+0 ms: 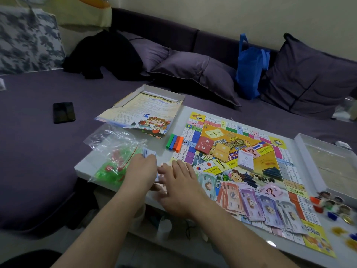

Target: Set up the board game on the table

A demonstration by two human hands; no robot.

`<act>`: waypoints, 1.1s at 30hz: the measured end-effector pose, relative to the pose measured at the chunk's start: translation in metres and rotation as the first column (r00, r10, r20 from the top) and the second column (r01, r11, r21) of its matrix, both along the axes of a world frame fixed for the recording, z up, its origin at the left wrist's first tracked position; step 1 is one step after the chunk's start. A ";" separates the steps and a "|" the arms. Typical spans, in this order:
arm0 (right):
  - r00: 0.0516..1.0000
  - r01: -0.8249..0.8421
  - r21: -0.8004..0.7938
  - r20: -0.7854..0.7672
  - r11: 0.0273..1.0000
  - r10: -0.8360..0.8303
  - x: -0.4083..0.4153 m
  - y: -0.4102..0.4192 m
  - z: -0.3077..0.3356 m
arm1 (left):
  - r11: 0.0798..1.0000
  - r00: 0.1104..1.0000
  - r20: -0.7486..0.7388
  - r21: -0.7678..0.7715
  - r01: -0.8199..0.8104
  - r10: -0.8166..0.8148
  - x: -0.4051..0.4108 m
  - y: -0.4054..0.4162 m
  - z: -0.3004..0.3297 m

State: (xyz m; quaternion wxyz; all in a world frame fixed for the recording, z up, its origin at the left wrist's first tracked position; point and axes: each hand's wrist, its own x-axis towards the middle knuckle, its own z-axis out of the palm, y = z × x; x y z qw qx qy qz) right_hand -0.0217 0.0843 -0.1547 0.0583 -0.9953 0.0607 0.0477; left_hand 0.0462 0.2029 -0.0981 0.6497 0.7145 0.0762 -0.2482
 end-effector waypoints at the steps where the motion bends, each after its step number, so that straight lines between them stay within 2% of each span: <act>1: 1.000 -0.023 -0.023 0.000 0.999 0.023 -0.004 0.004 -0.002 | 1.000 1.000 0.000 -0.004 -0.008 0.008 0.000 0.000 0.002; 7: 0.988 -0.142 -0.163 0.038 0.976 0.150 -0.026 0.024 -0.004 | 0.997 0.999 -0.001 -0.066 -0.033 0.033 -0.004 -0.001 0.010; 11: 0.980 -0.150 -0.171 0.108 0.974 0.170 -0.033 0.033 -0.012 | 0.997 0.999 0.022 -0.067 -0.028 0.029 -0.004 0.004 0.010; 16: 0.939 -0.183 -0.136 0.271 0.974 0.214 -0.035 0.031 -0.003 | 0.984 0.999 -0.011 -0.175 -0.044 0.043 -0.002 0.012 0.015; 22: 0.918 0.004 -0.058 0.396 0.998 0.019 -0.038 0.004 0.031 | 0.929 0.989 -0.097 -0.342 -0.139 0.113 0.003 0.022 0.027; 26: 0.892 0.003 -0.054 0.451 0.999 0.022 -0.051 -0.020 0.054 | 0.922 0.981 -0.177 -0.386 0.001 -0.076 -0.012 0.010 0.028; 29: 0.889 -0.035 -0.071 0.454 0.997 0.064 -0.061 -0.032 0.063 | 0.886 0.937 -0.258 -0.453 0.098 -0.236 -0.031 -0.004 0.022; 31: 0.889 -0.058 -0.071 0.451 0.996 0.084 -0.067 -0.037 0.062 | 0.865 0.922 -0.280 -0.491 0.101 -0.267 -0.040 -0.014 0.016; 33: 0.898 -0.081 0.005 0.433 0.997 0.071 -0.073 -0.040 0.058 | 0.867 0.933 -0.257 -0.488 0.100 -0.253 -0.046 -0.022 0.011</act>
